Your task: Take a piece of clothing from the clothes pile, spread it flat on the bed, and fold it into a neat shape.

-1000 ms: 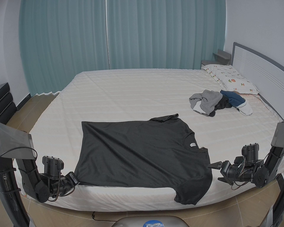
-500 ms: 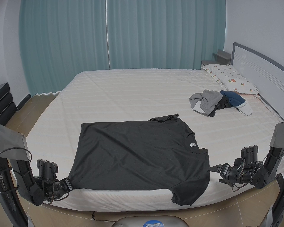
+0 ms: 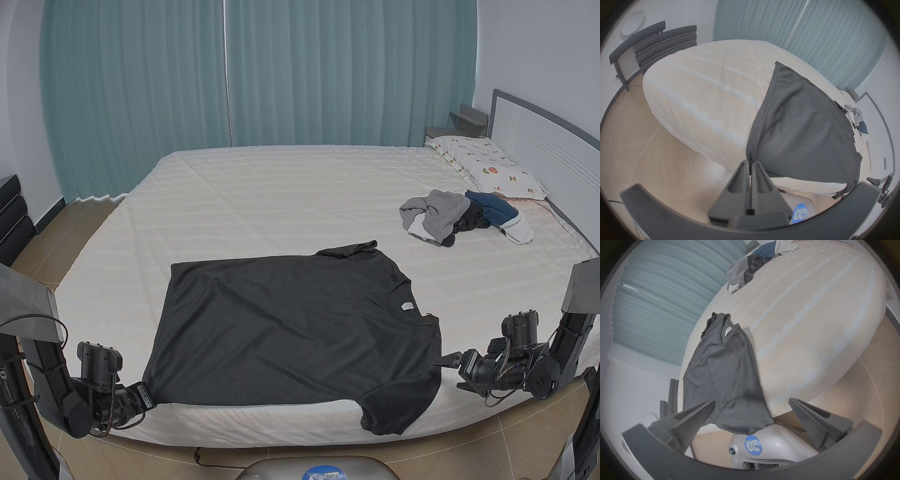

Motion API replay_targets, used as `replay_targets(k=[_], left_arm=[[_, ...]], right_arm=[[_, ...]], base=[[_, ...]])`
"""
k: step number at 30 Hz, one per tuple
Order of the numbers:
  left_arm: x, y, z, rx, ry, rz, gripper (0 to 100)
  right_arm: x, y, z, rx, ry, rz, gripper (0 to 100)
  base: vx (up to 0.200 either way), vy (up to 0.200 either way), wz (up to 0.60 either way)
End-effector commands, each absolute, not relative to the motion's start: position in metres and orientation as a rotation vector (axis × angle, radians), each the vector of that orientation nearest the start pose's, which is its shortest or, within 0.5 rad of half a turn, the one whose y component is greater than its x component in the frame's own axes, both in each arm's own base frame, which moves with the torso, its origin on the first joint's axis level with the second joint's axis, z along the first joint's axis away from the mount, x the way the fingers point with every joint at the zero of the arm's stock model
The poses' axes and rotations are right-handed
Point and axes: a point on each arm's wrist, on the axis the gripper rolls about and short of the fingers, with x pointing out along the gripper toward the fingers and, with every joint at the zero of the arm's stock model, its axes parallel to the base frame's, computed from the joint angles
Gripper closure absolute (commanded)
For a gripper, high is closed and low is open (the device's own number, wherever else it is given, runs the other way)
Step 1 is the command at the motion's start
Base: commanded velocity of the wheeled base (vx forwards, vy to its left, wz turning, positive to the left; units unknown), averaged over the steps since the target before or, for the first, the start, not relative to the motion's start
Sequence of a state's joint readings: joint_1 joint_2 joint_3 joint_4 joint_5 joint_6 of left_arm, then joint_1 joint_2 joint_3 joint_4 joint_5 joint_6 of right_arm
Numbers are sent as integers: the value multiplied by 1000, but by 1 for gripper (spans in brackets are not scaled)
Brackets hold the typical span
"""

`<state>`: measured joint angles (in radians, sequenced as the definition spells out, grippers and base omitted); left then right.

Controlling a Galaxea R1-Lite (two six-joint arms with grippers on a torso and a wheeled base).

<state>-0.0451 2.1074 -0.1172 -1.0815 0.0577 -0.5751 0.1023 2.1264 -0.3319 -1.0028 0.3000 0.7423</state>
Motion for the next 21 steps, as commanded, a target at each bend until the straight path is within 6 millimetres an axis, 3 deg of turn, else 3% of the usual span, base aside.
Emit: replay_targets(k=[1, 18, 19, 21], left_arm=[[215, -8, -15, -490, 880, 273, 100], [215, -8, -15, -489, 877, 273, 100], [214, -8, -15, -489, 880, 274, 100], [214, -8, -15, -489, 880, 274, 100]], right_arm=[[267, 40, -11, 759, 920, 82, 0], [282, 53, -31, 722, 882, 85, 0], [282, 55, -34, 706, 879, 64, 100], [282, 57, -36, 696, 881, 57, 100]], base=[[0, 0, 0], [0, 0, 0], [0, 0, 0], [0, 0, 0]])
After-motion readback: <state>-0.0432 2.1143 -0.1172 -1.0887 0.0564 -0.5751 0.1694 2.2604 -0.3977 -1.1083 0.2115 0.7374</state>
